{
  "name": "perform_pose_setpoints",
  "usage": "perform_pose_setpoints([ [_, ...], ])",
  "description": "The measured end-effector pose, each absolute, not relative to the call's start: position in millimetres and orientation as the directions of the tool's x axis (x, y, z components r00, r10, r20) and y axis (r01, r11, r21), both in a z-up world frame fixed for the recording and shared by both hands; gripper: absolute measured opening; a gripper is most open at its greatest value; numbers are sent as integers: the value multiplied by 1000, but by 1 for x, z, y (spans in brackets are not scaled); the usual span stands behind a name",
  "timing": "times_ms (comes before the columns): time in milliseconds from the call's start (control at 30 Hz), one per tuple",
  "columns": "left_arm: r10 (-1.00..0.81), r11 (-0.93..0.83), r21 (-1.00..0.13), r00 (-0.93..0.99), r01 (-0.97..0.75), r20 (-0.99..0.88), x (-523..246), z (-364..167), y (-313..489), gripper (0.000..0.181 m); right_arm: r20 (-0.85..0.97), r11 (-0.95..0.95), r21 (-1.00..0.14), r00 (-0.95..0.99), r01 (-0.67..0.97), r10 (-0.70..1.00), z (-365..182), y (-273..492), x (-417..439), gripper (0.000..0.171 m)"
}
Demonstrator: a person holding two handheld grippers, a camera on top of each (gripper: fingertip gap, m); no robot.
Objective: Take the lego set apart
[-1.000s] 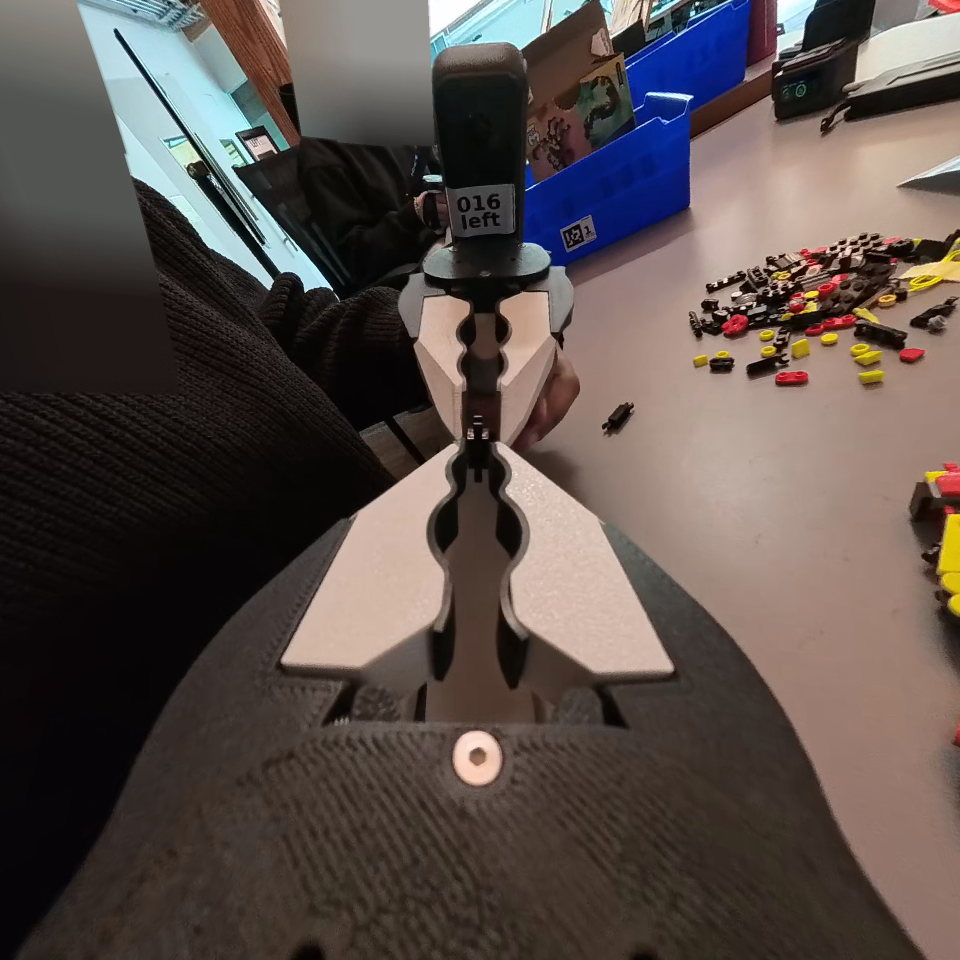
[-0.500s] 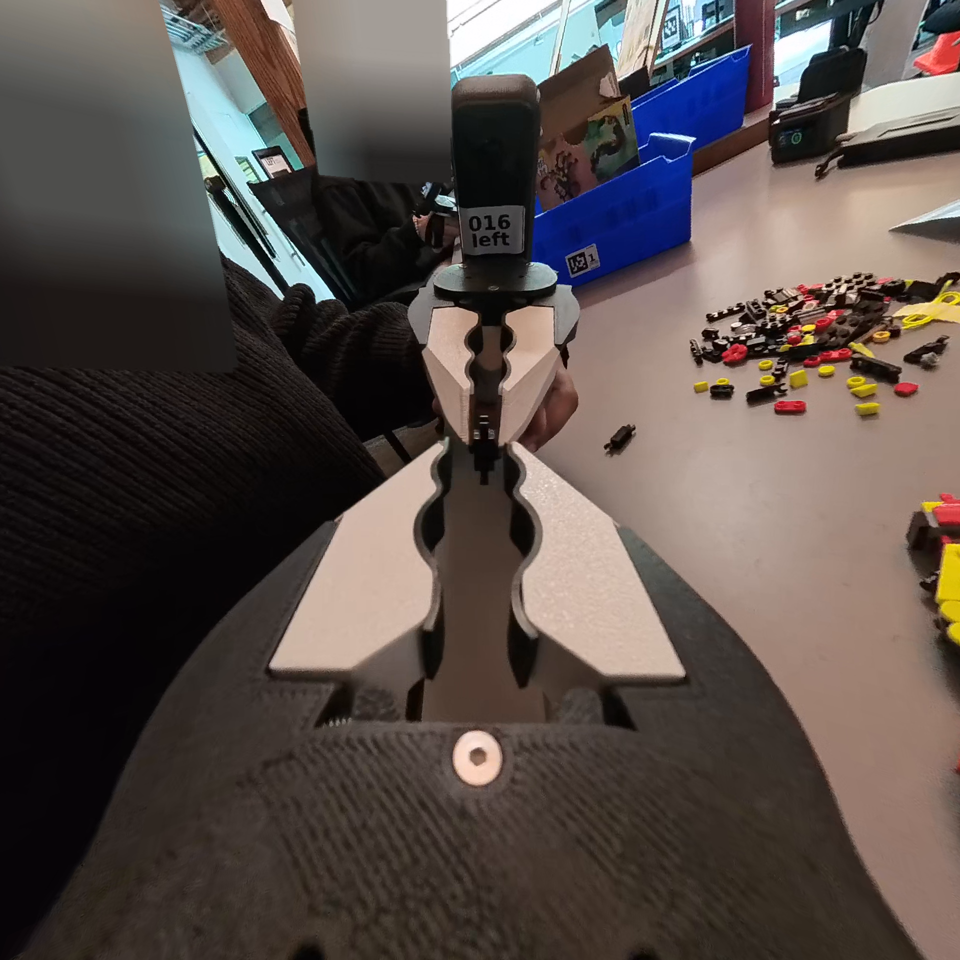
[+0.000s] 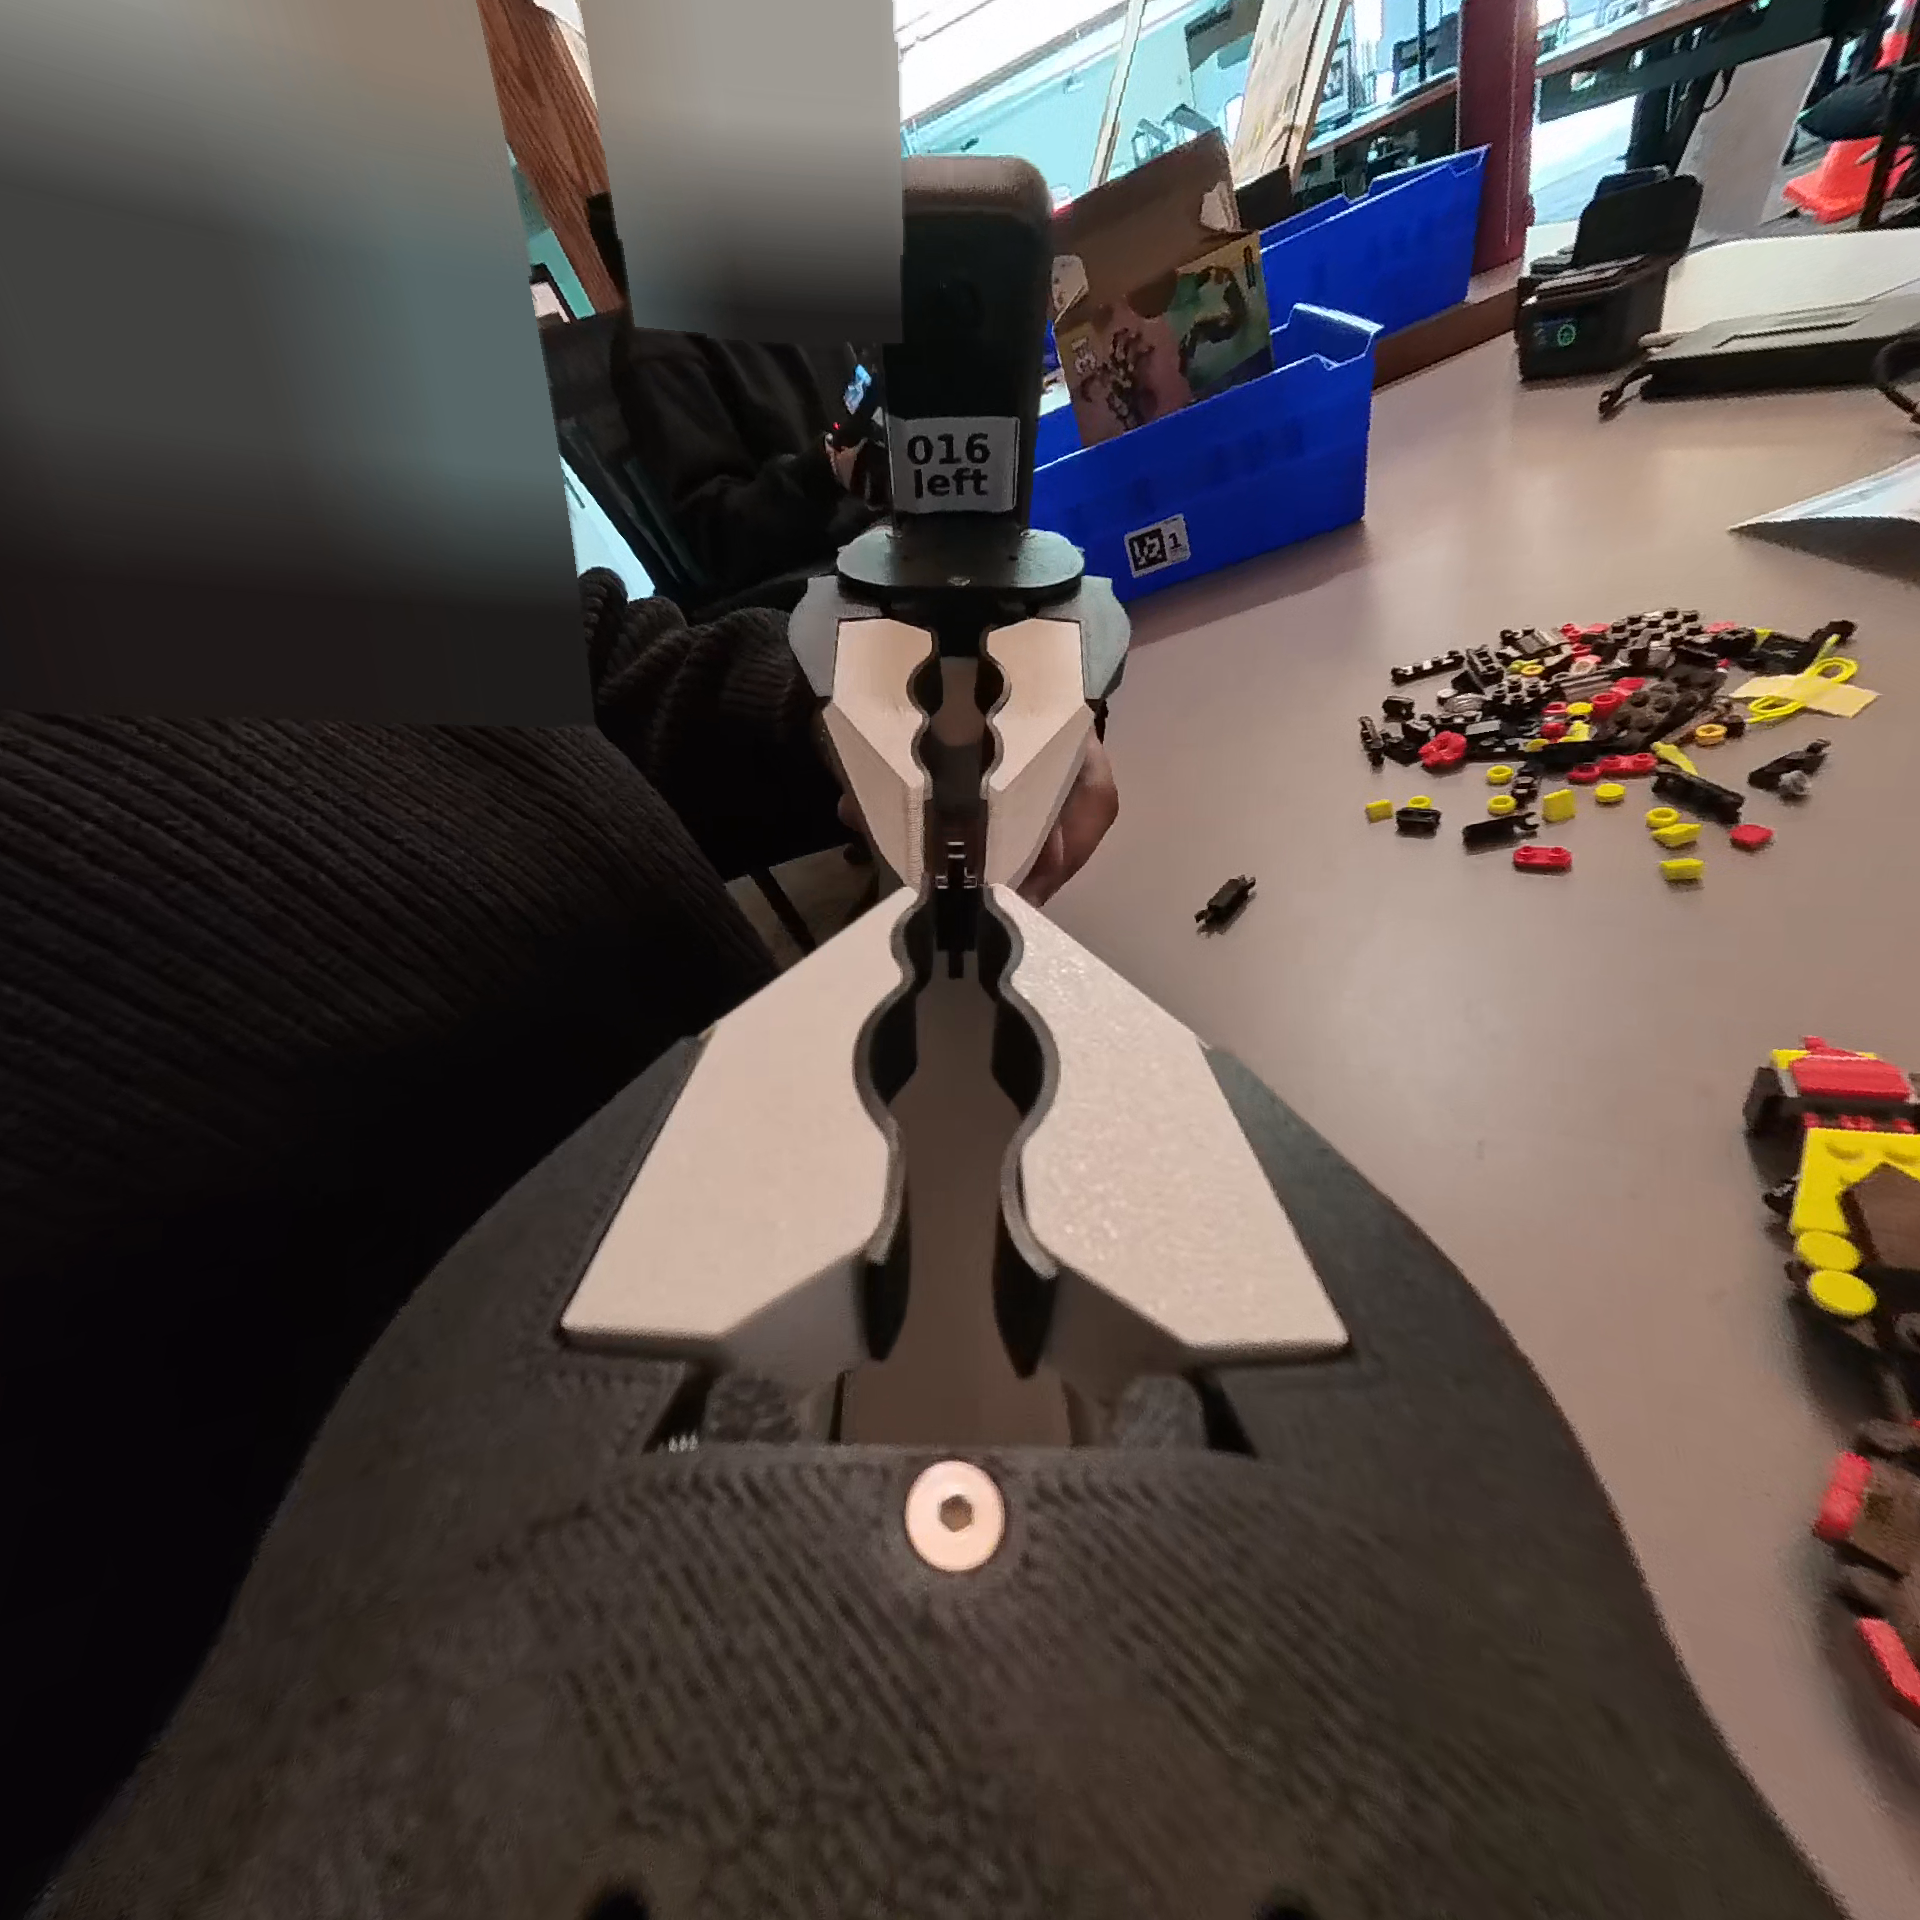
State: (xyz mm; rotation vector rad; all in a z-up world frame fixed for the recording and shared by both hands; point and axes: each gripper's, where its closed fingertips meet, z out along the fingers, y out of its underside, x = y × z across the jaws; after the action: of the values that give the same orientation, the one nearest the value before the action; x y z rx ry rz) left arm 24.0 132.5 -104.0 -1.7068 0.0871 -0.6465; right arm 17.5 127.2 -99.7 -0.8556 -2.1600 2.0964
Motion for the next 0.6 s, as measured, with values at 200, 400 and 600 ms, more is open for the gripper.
perform_pose_setpoints([
  [200, -383, -261, -929, 855, 263, 349, 25, -107, 134, 3, -373, -22, -919, -847, 394, 379, -102, 129, 20, 7],
  [400, -325, -195, -937, 882, 290, 341, 19, -96, 141, 4, -407, -67, -907, -825, 416, 391, -91, 138, 17, 6],
  [600, -237, -80, -917, 886, 390, 398, -22, -77, 126, 0, -383, -90, -917, -801, 387, 460, -86, 167, 12, 0],
])
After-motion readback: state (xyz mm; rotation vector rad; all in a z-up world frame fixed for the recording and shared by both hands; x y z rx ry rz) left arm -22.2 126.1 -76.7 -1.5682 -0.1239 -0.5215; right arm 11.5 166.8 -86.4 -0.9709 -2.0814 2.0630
